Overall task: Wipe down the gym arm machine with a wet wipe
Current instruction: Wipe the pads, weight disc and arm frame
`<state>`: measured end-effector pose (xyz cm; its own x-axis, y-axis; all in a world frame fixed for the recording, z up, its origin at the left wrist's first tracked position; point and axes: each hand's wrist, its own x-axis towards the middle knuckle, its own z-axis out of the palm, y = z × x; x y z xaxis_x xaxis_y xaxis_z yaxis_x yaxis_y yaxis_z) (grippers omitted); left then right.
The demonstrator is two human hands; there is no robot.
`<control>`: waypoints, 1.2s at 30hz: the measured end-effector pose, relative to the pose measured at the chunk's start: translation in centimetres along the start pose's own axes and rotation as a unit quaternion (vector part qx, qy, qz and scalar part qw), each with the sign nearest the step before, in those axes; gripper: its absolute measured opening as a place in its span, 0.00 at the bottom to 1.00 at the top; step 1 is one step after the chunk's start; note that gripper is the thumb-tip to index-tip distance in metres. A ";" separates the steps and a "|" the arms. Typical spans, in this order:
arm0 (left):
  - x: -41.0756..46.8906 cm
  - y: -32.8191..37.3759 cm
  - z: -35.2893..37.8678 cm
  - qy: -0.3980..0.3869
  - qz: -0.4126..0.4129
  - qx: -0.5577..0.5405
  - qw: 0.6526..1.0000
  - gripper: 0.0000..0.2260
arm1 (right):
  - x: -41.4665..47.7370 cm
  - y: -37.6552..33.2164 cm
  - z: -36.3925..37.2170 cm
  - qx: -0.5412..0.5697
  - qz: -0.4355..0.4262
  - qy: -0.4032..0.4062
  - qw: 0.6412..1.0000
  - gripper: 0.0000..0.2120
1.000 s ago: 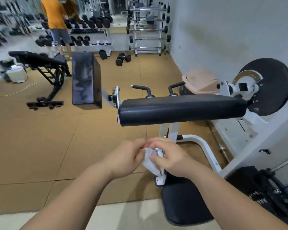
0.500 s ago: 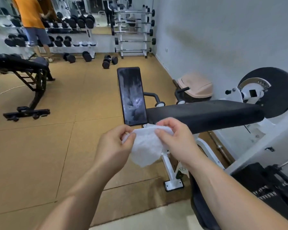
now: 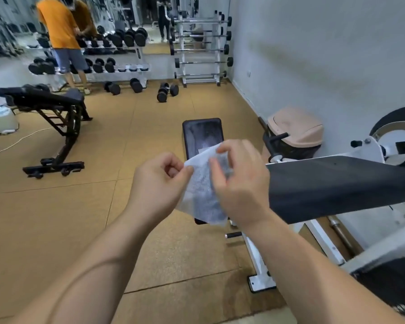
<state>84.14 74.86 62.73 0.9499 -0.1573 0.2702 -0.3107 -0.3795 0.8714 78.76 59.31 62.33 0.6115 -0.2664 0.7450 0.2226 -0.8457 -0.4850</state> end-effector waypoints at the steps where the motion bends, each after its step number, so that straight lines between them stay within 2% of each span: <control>1: 0.1 -0.3 0.0 -0.025 0.006 -0.016 1.000 0.10 | -1.2 -0.1 0.0 -0.005 -0.029 -0.007 1.000 0.06; 2: 0.2 -0.7 -0.2 -0.053 0.013 -0.030 0.998 0.10 | -2.3 -0.2 0.1 -0.014 -0.044 -0.036 0.998 0.10; 4: 0.7 -1.4 -0.6 -0.095 0.030 -0.049 0.994 0.09 | -3.6 -0.4 0.7 -0.069 -0.038 -0.151 0.985 0.24; 6: 1.9 -2.0 -1.0 -0.089 0.044 -0.079 0.992 0.07 | -4.0 -0.7 1.6 -0.165 -0.020 -0.240 0.957 0.35; 8: 3.5 -2.3 -1.2 -0.061 0.045 -0.114 0.991 0.07 | -4.2 -1.5 2.3 -0.241 -0.015 -0.247 0.938 0.42; 10: 5.3 -2.2 -1.3 -0.082 0.079 -0.111 0.987 0.13 | -5.0 -2.5 2.9 -0.285 0.006 -0.248 0.926 0.45; 13: 7.6 -2.9 -1.3 -0.195 0.147 -0.095 0.965 0.24 | -6.8 -4.1 3.5 -0.315 0.051 -0.258 0.912 0.48; 16: 9.3 -4.2 -1.4 -0.239 0.169 -0.132 0.947 0.28 | -5.7 -5.2 4.0 -0.322 0.098 -0.275 0.901 0.50; 20: 10.6 -4.2 -2.0 -0.272 0.195 -0.189 0.923 0.23 | 2.0 -5.4 5.7 -0.300 0.130 -0.251 0.911 0.52; 23: 11.1 -4.1 -2.3 -0.283 0.208 -0.204 0.914 0.22 | 3.0 -5.4 6.0 -0.300 0.134 -0.237 0.914 0.51; 26: 11.4 -5.0 -2.0 -0.285 0.216 -0.191 0.914 0.27 | -3.6 -7.0 5.0 -0.311 0.154 -0.263 0.900 0.48; 30: 11.4 -5.3 -1.5 -0.277 0.228 -0.183 0.915 0.28 | -9.8 -8.1 4.2 -0.326 0.208 -0.281 0.878 0.49; 32: 11.6 -5.3 -1.4 -0.271 0.235 -0.197 0.912 0.27 | -7.6 -7.6 4.7 -0.328 0.202 -0.273 0.882 0.50; 36: 11.8 -5.2 -1.2 -0.246 0.229 -0.224 0.915 0.25 | 1.0 -5.7 6.4 -0.298 0.149 -0.222 0.917 0.49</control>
<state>96.99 76.06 61.83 0.5589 -0.6387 0.5289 -0.5223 0.2243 0.8228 82.92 66.85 62.90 0.8555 -0.4245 0.2966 -0.3778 -0.9033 -0.2031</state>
